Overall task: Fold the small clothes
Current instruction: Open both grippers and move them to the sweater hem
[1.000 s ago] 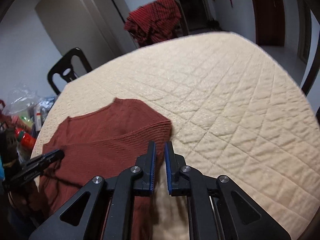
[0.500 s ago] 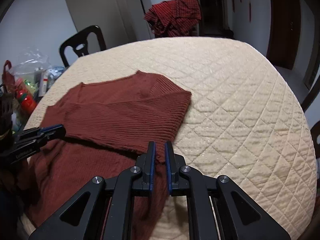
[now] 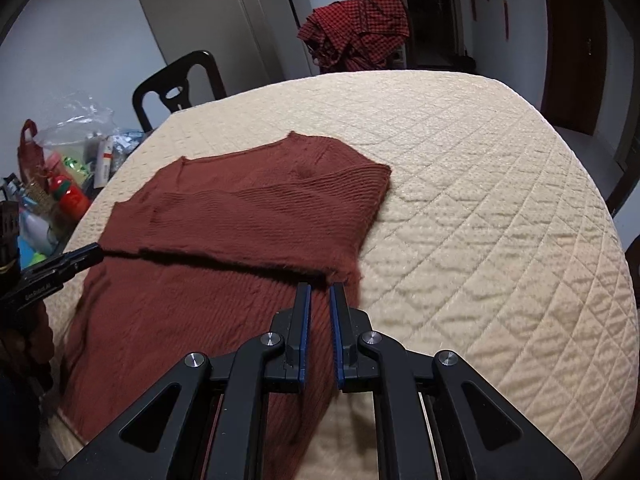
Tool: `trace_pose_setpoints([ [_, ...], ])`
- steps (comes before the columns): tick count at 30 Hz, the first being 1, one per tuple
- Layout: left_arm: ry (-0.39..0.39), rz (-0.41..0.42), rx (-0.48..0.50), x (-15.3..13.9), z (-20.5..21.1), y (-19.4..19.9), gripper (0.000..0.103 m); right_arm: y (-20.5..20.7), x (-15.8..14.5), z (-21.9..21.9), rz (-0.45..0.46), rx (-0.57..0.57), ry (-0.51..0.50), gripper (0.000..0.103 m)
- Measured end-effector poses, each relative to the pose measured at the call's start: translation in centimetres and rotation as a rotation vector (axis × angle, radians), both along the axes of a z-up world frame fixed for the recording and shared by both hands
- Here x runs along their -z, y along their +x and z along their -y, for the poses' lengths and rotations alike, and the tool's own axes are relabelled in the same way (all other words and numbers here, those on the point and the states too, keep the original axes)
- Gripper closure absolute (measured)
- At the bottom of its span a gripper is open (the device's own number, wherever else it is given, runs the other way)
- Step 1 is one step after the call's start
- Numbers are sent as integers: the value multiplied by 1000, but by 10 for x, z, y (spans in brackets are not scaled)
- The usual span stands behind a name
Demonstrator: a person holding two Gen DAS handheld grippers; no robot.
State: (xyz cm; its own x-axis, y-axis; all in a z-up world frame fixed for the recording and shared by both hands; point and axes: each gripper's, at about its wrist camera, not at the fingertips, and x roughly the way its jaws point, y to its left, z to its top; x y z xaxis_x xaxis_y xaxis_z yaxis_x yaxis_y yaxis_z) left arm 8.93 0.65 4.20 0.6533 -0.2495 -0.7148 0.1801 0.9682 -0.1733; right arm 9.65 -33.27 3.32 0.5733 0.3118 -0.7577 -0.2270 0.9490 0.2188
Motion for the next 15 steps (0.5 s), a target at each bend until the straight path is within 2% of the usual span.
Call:
trace_pose_setpoints([
  [2, 24, 10, -34, -1, -9, -7, 75, -9, -1, -2, 0, -15, 19, 86],
  [7, 56, 17, -88, 1, -16, -20, 75, -27, -4, -14, 12, -41, 24, 86],
  [10, 68, 20, -95, 1, -16, -29, 66, -36, -6, -21, 27, -52, 15, 86],
  [15, 79, 23, -93, 2, -15, -45, 64, -50, -6, -28, 31, -72, 12, 85],
])
